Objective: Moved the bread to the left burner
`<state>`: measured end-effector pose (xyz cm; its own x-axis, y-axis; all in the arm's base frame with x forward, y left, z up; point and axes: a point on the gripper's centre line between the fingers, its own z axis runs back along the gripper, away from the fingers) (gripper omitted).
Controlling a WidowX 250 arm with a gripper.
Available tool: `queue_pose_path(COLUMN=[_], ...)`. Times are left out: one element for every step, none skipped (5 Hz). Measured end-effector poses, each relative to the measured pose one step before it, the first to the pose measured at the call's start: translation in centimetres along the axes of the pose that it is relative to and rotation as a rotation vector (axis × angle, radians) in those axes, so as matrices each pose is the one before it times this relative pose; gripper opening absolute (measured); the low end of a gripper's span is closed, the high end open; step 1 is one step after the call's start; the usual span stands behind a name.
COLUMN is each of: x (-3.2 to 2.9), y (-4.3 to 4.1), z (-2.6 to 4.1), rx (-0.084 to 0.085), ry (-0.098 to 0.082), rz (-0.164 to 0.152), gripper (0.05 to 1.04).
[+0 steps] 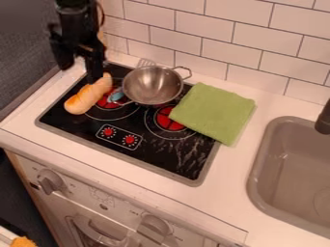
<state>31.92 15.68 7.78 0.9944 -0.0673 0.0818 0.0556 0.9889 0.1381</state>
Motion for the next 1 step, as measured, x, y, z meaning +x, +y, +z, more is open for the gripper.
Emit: queue_pose_path(x=[0.247], y=[-0.892], z=[1.387], rx=[-0.0136], ry=[-0.0164], rz=[-0.0037], gripper=[1.000])
